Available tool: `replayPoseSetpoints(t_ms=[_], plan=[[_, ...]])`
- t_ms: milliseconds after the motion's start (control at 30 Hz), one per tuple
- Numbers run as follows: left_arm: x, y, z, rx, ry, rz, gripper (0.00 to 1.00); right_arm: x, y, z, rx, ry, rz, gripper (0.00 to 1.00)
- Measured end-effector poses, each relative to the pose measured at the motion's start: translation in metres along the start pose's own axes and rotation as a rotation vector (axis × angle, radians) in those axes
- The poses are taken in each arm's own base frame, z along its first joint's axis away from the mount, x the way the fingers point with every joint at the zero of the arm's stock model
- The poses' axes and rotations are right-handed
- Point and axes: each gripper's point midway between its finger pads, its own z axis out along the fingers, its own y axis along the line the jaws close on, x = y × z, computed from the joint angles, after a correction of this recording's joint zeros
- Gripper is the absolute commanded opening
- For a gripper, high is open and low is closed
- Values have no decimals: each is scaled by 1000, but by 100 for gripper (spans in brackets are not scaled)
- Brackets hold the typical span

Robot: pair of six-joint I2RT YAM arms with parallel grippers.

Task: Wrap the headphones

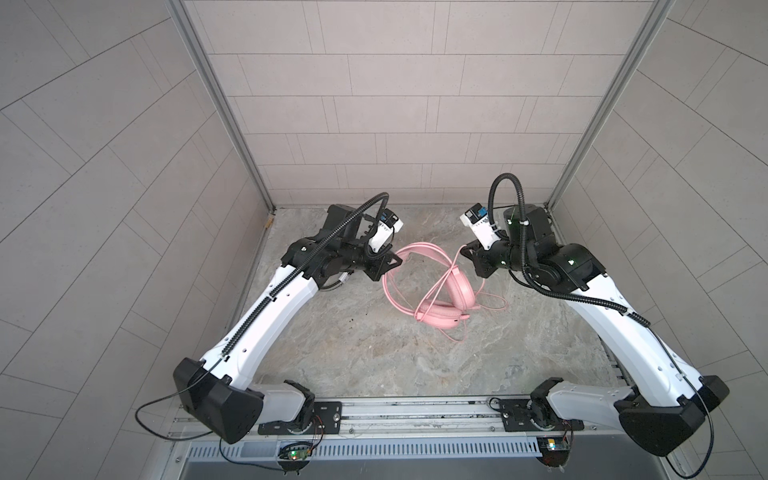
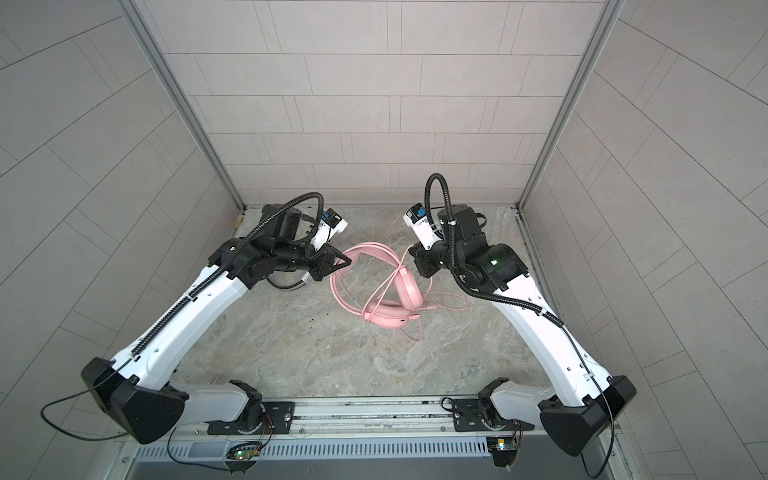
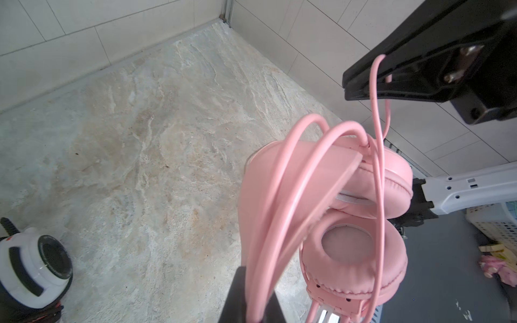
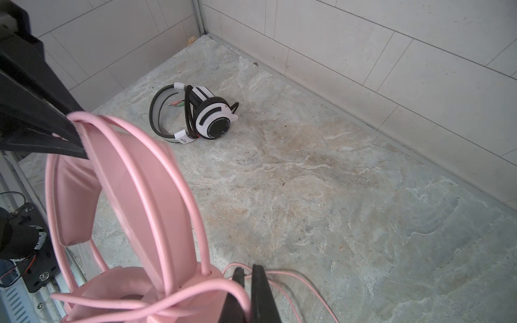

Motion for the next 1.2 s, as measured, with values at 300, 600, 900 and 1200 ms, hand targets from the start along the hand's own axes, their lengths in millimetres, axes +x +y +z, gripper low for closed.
replayPoseSetpoints(t_ms=[300, 600, 900, 1200], plan=[[8, 5, 7, -4, 39, -83, 0, -22, 55, -7, -150, -83, -69, 0], [0, 30, 16, -111, -35, -358, 0, -24, 118, -27, -251, -120, -169, 0], [-27, 49, 21, -141, -208, -604, 0, -7, 139, -27, -281, -93, -190, 0], [-22, 63, 16, -217, -204, -581, 0, -11, 119, -45, -166, -118, -223, 0]])
